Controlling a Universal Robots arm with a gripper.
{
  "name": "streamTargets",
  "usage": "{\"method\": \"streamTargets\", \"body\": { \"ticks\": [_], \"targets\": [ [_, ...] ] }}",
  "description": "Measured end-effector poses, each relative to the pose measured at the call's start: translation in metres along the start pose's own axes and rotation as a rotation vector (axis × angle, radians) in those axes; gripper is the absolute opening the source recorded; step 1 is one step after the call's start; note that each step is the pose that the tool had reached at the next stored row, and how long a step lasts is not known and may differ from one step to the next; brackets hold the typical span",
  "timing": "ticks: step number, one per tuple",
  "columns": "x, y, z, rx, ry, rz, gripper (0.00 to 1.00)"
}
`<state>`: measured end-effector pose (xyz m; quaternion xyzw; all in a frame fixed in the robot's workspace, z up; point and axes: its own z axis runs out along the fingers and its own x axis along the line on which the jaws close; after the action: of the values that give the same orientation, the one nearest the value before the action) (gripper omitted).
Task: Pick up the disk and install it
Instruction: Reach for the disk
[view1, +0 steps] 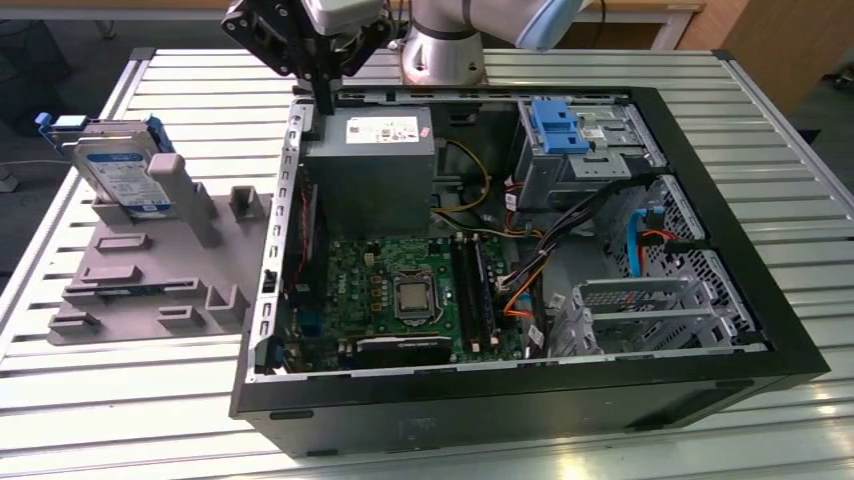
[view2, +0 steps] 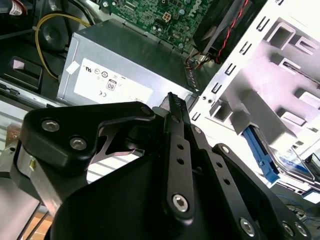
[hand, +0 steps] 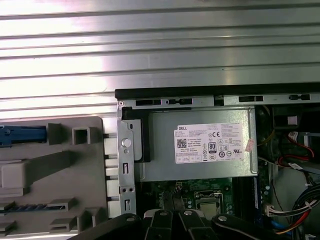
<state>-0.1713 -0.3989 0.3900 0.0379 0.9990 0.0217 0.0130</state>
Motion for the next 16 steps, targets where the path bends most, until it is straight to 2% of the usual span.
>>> {"method": "streamTargets", "body": {
  "ticks": [16],
  "targets": [
    [0.0056, -0.0005, 0.0006, 0.0000, 0.0000, 0.000, 0.11]
  ]
}}
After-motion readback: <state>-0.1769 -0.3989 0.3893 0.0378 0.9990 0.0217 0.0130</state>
